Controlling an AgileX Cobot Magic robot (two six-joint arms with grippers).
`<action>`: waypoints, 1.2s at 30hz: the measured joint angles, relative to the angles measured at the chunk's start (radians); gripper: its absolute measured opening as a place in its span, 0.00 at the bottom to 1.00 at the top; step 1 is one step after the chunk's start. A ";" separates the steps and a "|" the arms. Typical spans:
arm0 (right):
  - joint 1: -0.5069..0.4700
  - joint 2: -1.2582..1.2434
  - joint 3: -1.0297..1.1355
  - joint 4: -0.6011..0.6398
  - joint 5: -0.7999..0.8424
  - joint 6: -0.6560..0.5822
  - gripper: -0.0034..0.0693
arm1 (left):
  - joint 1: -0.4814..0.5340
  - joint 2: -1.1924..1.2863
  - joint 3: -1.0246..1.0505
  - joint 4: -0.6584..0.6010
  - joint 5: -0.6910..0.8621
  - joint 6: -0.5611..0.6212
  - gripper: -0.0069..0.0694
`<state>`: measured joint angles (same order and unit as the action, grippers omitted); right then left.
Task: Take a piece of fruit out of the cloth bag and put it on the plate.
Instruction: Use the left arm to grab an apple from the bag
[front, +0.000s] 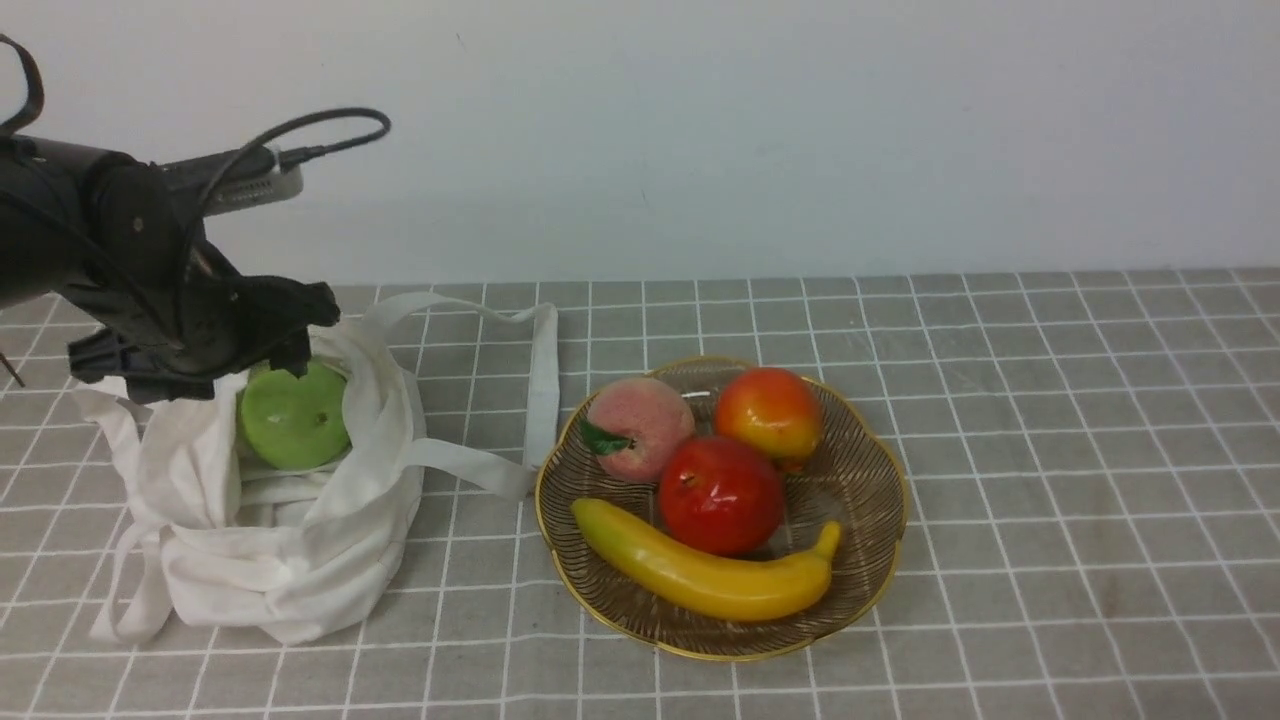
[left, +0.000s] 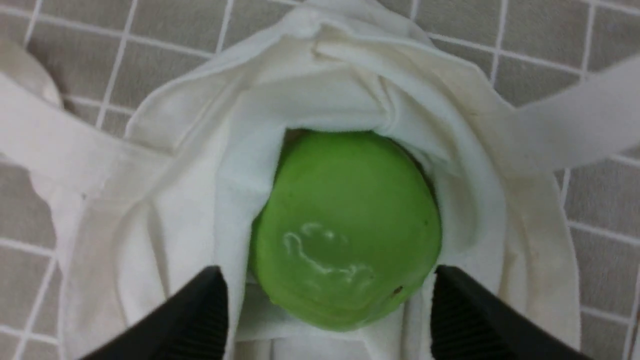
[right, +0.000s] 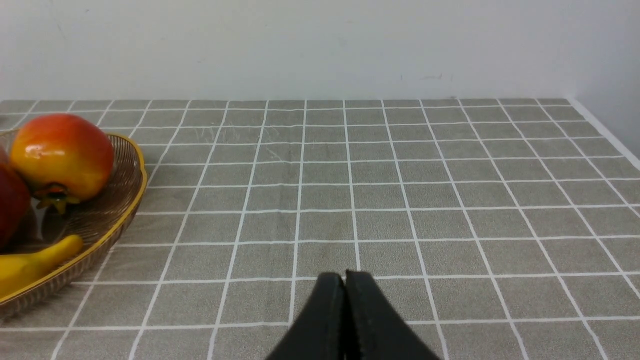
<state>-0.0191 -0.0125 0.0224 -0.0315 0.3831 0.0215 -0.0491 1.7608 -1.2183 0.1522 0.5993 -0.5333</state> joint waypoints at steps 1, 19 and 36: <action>0.000 0.000 0.000 0.000 0.000 0.000 0.02 | 0.002 0.014 0.000 0.000 0.000 -0.040 0.82; 0.000 0.000 0.000 0.000 0.000 0.000 0.02 | 0.021 0.097 -0.001 -0.118 -0.051 -0.169 0.86; 0.000 0.000 0.000 0.000 0.000 0.000 0.02 | 0.025 -0.117 -0.001 -0.152 0.155 -0.090 0.81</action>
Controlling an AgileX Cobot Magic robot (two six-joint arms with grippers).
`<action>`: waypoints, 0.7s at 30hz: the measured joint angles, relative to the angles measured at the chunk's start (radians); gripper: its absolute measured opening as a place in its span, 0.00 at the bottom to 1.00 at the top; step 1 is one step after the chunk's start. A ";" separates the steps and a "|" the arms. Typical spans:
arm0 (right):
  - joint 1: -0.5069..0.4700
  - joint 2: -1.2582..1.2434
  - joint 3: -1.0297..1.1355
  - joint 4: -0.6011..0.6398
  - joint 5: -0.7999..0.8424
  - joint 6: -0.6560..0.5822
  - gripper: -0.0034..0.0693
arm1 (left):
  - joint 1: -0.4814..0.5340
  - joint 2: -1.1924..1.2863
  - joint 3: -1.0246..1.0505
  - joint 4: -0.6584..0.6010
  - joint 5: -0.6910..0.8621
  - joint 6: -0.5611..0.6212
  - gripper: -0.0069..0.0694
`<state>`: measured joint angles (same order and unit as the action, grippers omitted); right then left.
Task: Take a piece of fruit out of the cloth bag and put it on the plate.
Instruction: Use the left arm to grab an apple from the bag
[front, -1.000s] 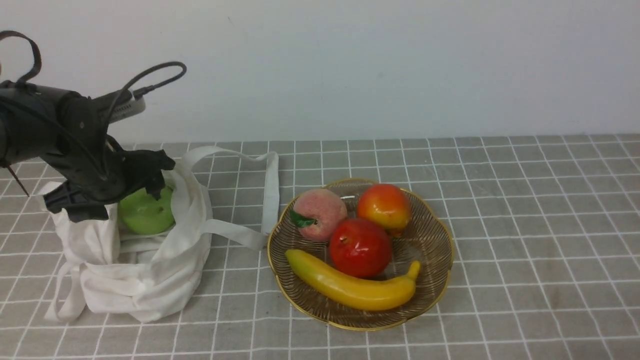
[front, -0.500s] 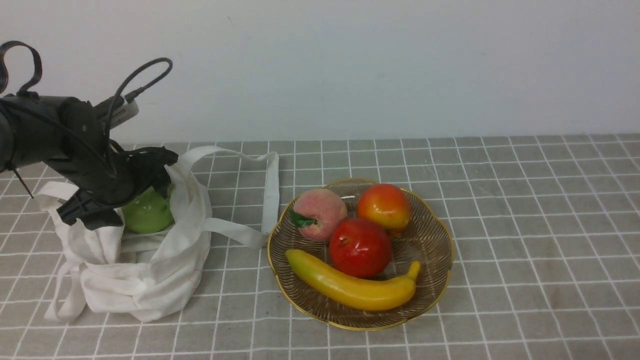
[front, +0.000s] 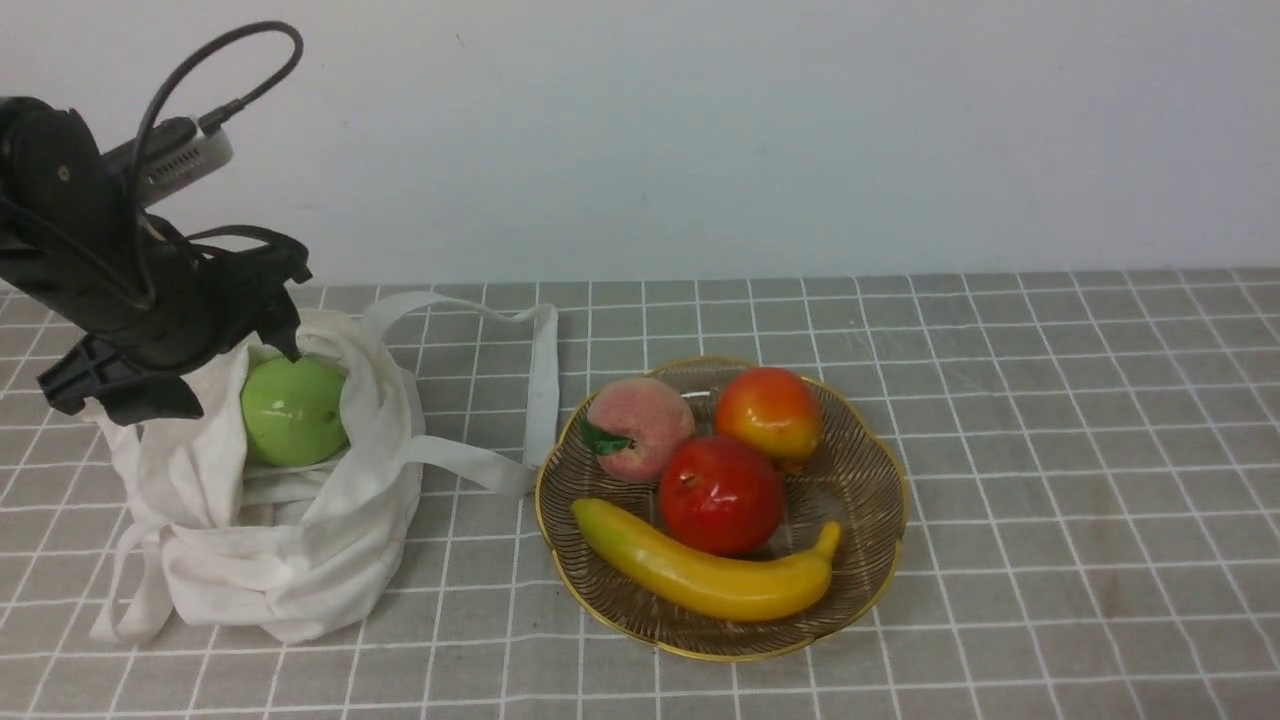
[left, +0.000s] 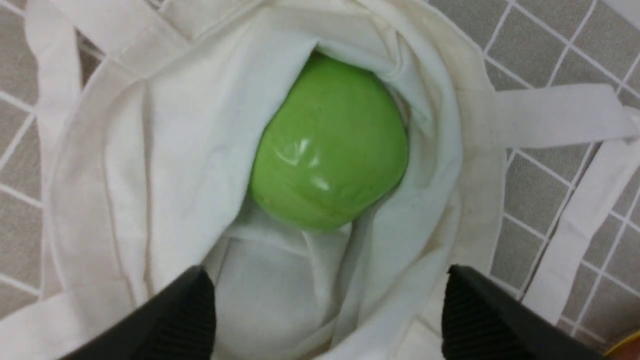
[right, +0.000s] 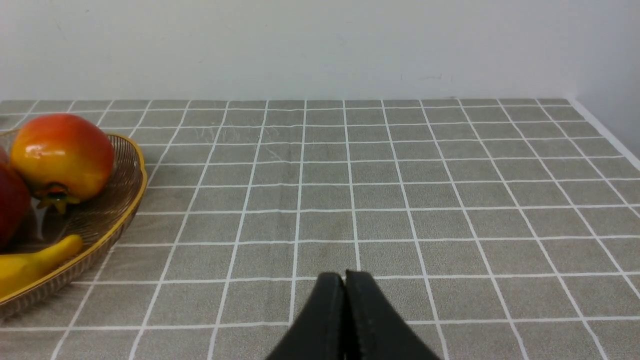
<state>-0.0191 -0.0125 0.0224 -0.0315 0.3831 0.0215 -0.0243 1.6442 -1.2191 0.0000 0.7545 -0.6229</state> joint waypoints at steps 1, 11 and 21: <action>0.000 0.000 0.000 0.000 0.000 0.000 0.02 | 0.000 -0.008 0.000 0.000 0.022 -0.003 0.81; 0.000 0.000 0.000 0.000 0.000 0.000 0.02 | 0.000 -0.021 0.001 -0.055 0.103 -0.060 0.80; 0.000 0.000 0.000 0.000 0.000 0.000 0.02 | 0.000 0.054 0.001 -0.026 -0.054 -0.354 0.80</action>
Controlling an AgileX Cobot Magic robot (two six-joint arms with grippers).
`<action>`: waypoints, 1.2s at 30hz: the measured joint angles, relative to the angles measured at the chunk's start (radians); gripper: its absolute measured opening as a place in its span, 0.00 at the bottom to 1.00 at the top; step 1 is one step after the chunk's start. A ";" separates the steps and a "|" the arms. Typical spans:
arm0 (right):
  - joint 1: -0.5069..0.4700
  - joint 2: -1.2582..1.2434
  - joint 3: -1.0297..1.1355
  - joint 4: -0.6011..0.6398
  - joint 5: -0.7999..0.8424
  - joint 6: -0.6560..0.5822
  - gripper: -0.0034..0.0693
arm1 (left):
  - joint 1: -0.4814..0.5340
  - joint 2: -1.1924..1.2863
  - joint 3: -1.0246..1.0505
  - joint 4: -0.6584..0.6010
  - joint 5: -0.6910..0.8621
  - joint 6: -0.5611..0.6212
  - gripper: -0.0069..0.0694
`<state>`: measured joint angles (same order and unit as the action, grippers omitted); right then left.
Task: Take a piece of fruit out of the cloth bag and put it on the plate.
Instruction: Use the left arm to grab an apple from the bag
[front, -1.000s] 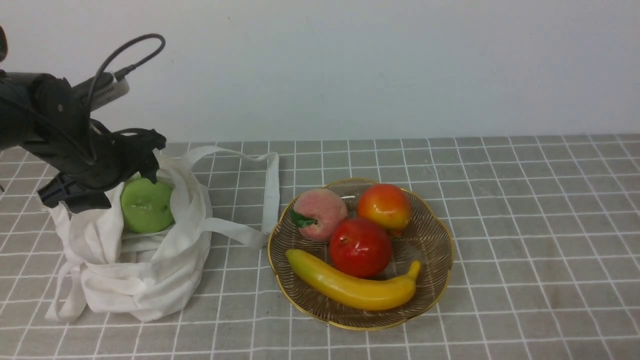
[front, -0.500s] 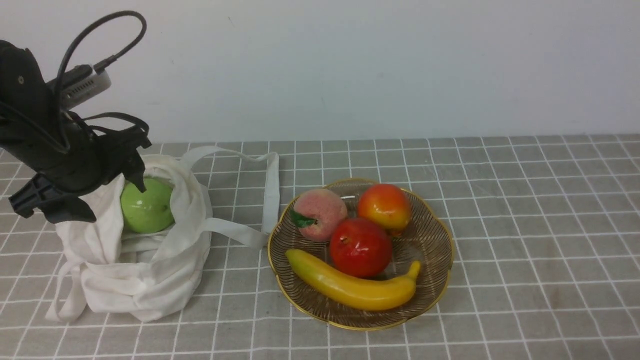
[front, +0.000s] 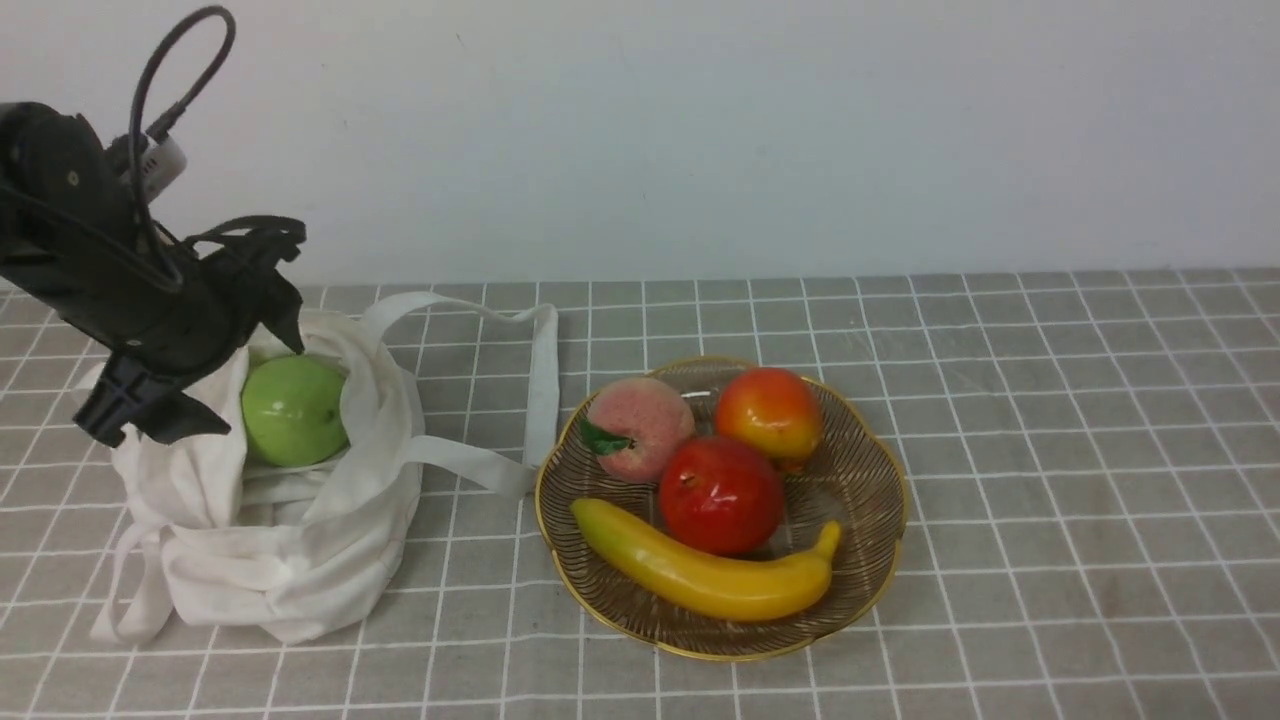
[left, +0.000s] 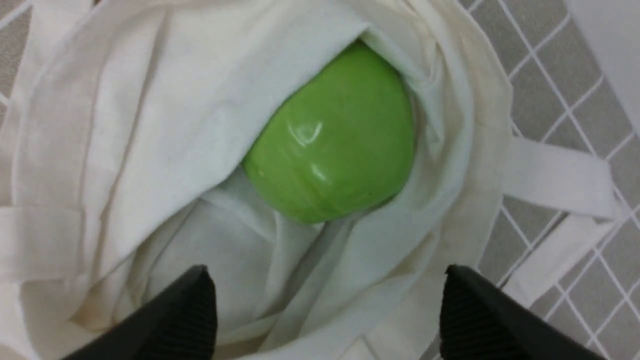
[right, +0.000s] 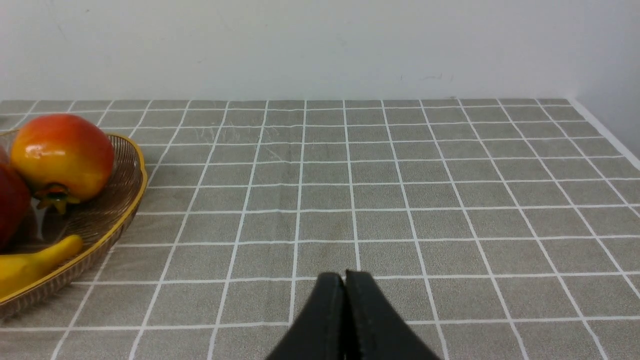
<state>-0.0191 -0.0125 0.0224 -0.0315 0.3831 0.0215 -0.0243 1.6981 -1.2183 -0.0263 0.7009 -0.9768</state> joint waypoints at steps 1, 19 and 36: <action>0.000 0.000 0.000 0.000 0.000 0.000 0.02 | 0.000 0.008 0.000 0.001 -0.004 -0.012 0.80; 0.000 0.000 0.000 0.000 0.000 0.000 0.02 | 0.000 0.173 0.000 0.126 -0.194 -0.344 0.99; 0.000 0.000 0.000 0.000 0.000 0.000 0.02 | 0.000 0.250 -0.012 0.137 -0.367 -0.384 0.99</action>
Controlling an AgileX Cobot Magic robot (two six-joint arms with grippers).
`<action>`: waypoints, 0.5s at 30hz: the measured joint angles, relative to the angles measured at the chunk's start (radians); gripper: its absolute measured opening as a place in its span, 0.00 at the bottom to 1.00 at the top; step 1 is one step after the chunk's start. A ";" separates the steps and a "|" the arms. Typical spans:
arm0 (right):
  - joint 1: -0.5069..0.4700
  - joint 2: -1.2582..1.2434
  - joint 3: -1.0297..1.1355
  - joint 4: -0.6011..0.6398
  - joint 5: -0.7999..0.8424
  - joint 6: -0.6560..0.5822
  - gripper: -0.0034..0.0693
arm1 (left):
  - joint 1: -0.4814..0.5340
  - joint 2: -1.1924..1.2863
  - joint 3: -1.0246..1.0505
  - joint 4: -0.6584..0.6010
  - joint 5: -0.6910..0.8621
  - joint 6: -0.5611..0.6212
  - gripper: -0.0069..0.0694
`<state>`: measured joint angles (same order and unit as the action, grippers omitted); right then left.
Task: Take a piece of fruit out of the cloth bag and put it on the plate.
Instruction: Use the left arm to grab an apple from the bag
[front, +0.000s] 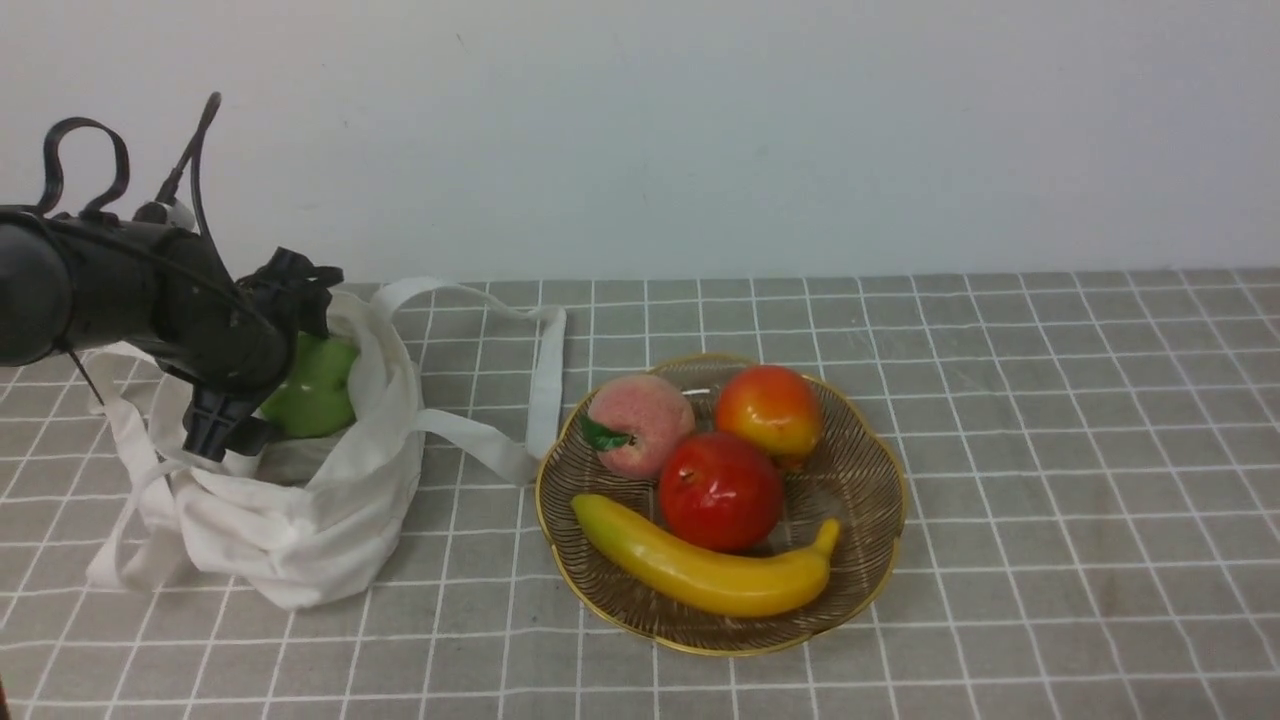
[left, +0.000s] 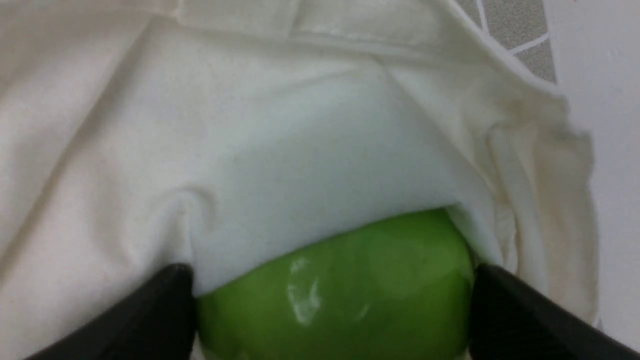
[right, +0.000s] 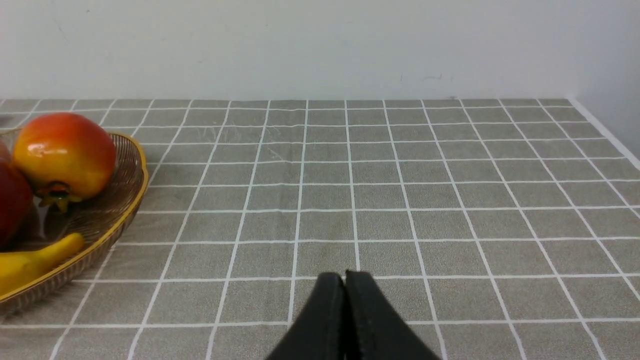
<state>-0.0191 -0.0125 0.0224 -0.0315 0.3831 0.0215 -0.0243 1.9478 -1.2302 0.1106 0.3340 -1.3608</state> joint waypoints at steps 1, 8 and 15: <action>0.000 0.000 0.000 0.000 0.000 0.000 0.02 | 0.000 0.006 -0.001 0.000 -0.007 0.003 0.98; 0.000 0.000 0.000 0.000 0.000 0.000 0.02 | -0.007 0.008 -0.002 0.000 -0.029 0.082 0.91; 0.000 0.000 0.000 0.000 0.000 0.000 0.02 | -0.032 -0.016 -0.002 0.002 0.045 0.152 0.91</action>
<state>-0.0191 -0.0125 0.0224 -0.0315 0.3831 0.0215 -0.0559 1.9322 -1.2322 0.1125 0.3786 -1.2086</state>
